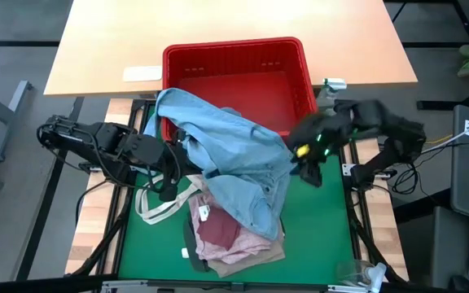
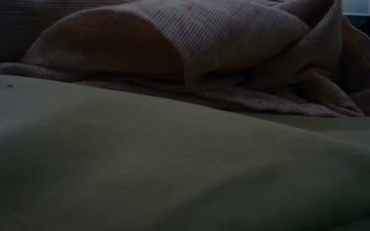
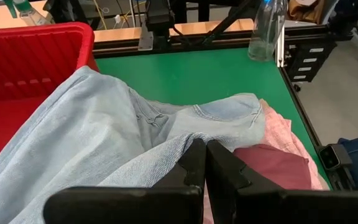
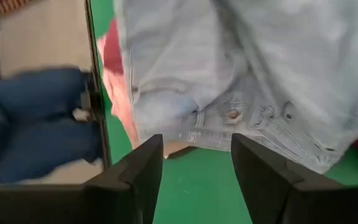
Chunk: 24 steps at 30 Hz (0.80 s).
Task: Fold laundry
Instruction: Fold the blue jeans
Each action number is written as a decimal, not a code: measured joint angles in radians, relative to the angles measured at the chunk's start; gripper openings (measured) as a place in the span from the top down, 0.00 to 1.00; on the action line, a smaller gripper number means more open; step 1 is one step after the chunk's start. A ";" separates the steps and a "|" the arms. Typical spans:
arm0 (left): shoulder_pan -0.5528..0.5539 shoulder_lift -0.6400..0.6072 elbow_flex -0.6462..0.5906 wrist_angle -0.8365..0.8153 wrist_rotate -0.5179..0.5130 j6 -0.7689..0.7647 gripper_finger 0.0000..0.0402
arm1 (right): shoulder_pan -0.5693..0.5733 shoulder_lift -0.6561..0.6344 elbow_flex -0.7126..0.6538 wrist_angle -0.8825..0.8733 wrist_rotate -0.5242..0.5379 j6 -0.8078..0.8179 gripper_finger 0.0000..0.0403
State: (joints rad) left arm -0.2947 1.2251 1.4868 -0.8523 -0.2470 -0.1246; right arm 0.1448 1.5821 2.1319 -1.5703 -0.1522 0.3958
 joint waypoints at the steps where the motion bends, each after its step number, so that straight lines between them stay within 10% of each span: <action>1: 0.000 0.000 0.000 0.000 0.000 0.000 1.00 | 0.034 0.015 0.000 0.000 0.024 0.000 0.53; 24: 0.000 0.000 0.000 -0.001 -0.002 0.000 1.00 | 0.544 0.455 0.000 0.065 0.372 0.302 0.53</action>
State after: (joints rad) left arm -0.2947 1.2251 1.4868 -0.8532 -0.2493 -0.1246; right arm 0.6891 2.0375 2.1319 -1.5053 0.2195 0.6981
